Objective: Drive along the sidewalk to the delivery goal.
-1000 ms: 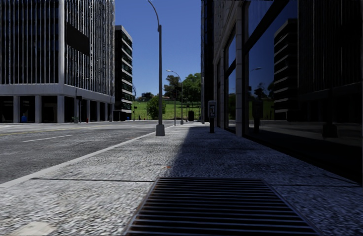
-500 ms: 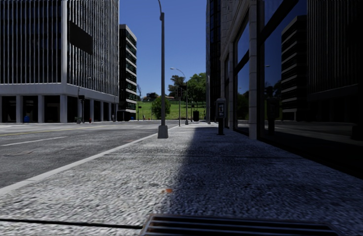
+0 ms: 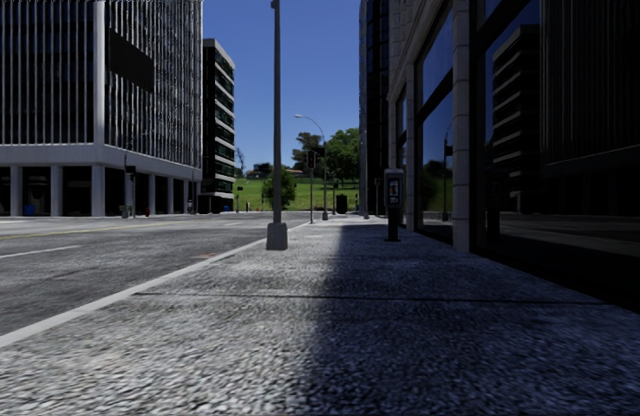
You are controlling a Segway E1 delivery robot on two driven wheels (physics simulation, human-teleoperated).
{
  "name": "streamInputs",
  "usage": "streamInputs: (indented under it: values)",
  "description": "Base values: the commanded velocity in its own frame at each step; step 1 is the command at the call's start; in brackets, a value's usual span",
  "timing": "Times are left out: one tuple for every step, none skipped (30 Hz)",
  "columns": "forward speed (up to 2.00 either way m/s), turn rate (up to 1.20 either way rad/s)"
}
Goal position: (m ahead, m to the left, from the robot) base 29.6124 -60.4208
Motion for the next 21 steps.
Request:
streamInputs:
  values:
    - [2.0,-0.22]
    - [2.0,-0.24]
    - [2.0,-0.24]
    - [2.0,-0.24]
    - [2.0,-0.25]
    - [2.0,-0.25]
    - [2.0,-0.28]
    - [2.0,-0.3]
    - [2.0,-0.27]
    - [2.0,-0.27]
    - [2.0,-0.09]
    - [2.0,-0.03]
    - [2.0,-0.01]
    - [2.0,-0.01]
    - [2.0,0.0]
    - [2.0,0.0]
    - [2.0,0.0]
    - [2.0,-0.06]
    - [2.0,-0.06]
    - [2.0,-0.23]
    - [2.0,-0.29]
